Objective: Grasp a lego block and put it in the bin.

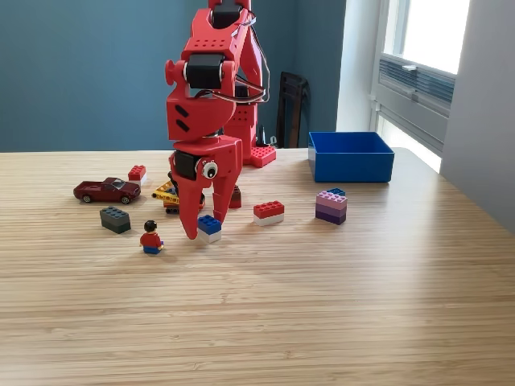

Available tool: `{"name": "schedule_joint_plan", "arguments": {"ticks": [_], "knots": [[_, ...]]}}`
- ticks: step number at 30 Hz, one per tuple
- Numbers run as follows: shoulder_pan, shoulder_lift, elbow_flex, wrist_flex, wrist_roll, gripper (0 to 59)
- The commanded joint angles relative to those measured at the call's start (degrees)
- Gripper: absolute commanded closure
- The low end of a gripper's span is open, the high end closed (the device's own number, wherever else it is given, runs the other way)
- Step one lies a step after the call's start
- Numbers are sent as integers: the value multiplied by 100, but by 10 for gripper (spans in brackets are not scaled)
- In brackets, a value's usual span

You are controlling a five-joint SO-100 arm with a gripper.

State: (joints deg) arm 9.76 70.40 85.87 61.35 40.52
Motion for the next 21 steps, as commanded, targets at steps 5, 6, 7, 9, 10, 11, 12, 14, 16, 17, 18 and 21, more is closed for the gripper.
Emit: {"name": "schedule_joint_plan", "arguments": {"ticks": [5, 6, 7, 9, 10, 11, 12, 14, 16, 17, 18, 21], "knots": [[18, 53, -325, -88, 158, 585], [9, 53, -316, -97, 158, 585], [0, 53, -308, -97, 158, 585], [-35, 53, -308, -97, 114, 585], [-53, 62, -308, -88, 35, 585], [-70, 88, -299, -88, -35, 585], [-88, 114, -281, -88, -105, 585], [-114, 132, -211, -88, -272, 585], [-141, 141, -114, -88, -466, 585], [-149, 141, -79, -79, -562, 585], [-167, 149, -53, -70, -677, 585], [-202, 149, -9, -9, -1063, 585]]}}
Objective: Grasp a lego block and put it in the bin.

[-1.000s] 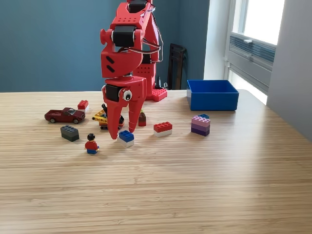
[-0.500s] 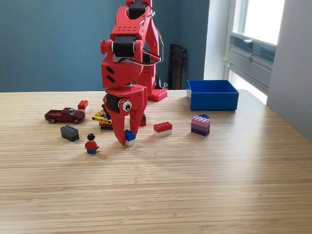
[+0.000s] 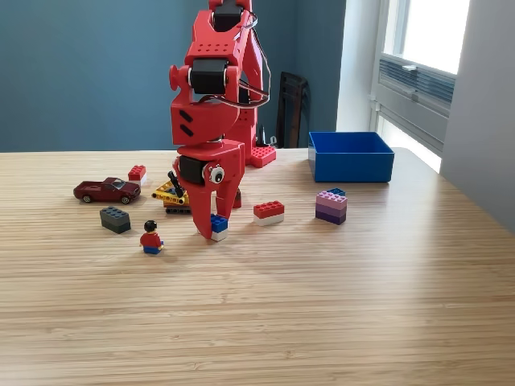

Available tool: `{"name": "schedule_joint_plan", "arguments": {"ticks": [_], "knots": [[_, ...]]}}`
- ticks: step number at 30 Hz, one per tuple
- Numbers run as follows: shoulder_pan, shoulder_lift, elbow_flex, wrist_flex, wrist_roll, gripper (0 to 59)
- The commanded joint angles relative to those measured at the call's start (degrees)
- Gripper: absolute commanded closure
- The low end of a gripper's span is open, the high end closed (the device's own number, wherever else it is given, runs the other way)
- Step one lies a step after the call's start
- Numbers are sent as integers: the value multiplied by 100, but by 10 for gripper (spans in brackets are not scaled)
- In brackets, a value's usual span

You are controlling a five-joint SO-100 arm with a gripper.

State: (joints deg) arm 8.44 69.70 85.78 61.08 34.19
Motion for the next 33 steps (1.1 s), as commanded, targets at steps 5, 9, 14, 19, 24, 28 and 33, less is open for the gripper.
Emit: {"name": "schedule_joint_plan", "arguments": {"ticks": [5, 9, 14, 19, 24, 28, 33], "knots": [[-211, 492, -369, 624, -861, 586], [-457, 1160, -229, 791, -1239, 586], [-835, 1969, -158, 1028, -1477, 586], [-1679, 2654, -9, 1354, -1503, 586], [-2742, 3173, 290, 1477, -1450, 586], [-3595, 3357, 299, 1652, -1257, 586], [-4641, 3384, 325, 1679, -1099, 586]]}}
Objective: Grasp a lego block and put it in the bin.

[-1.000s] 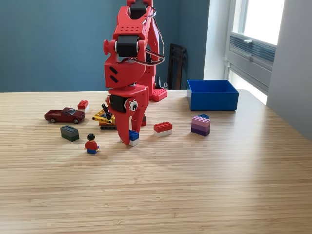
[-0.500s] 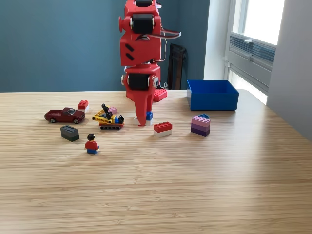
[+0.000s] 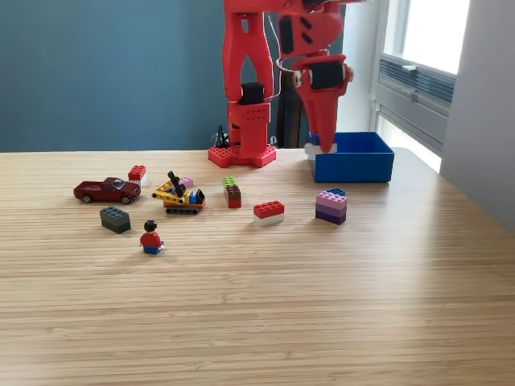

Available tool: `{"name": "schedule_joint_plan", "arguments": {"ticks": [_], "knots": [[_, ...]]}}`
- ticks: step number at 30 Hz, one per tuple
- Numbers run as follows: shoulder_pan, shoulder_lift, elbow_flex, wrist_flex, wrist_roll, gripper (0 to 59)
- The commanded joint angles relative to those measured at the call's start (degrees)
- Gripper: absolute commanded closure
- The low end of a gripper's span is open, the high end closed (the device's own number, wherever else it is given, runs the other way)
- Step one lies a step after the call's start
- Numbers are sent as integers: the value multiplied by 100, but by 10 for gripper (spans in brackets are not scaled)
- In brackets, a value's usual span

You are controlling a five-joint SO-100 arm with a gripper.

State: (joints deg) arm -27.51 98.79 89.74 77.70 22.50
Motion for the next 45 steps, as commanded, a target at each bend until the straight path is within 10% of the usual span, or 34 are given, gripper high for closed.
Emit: {"name": "schedule_joint_plan", "arguments": {"ticks": [1, 29, 33, 37, 41, 45], "knots": [[-1257, 475, -70, 18, 79, 586], [-4605, 466, 949, 141, -457, 580], [-4614, 466, 932, 264, -554, 370], [-4605, 475, 932, 281, -562, 320], [-4562, 519, 932, 281, -545, 339], [-4140, 527, 809, 281, -422, 483]]}}
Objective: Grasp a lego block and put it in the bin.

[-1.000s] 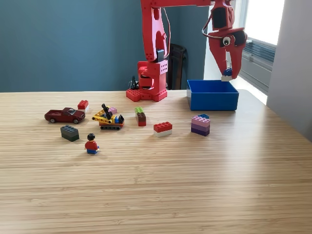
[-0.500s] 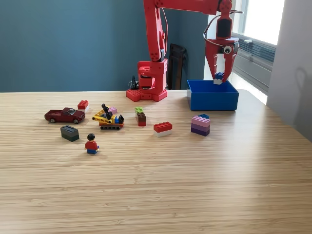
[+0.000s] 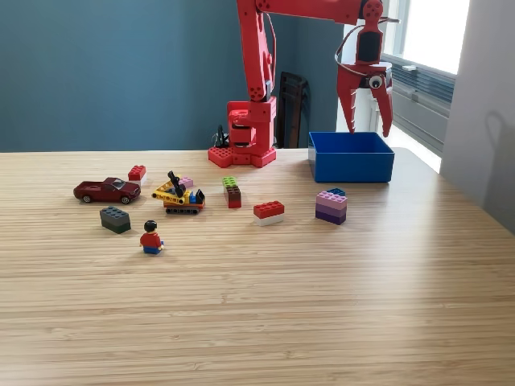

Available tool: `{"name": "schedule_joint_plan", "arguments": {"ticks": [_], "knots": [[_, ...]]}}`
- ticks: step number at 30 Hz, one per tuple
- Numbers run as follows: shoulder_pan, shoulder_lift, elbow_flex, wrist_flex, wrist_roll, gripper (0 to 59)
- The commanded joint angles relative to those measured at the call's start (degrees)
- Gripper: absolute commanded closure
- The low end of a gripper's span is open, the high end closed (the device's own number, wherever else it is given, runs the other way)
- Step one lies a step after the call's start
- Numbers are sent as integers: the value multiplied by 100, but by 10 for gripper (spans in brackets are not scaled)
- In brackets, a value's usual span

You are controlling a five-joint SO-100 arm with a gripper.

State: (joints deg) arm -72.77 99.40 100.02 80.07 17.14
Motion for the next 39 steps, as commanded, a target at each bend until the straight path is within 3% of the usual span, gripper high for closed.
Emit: {"name": "schedule_joint_plan", "arguments": {"ticks": [1, 5, 17, 39], "knots": [[562, 466, -237, 44, 141, 526], [1450, 422, -316, 35, 264, 585], [3876, 413, -308, 26, -62, 586], [5010, 404, -272, -79, -369, 586]]}}
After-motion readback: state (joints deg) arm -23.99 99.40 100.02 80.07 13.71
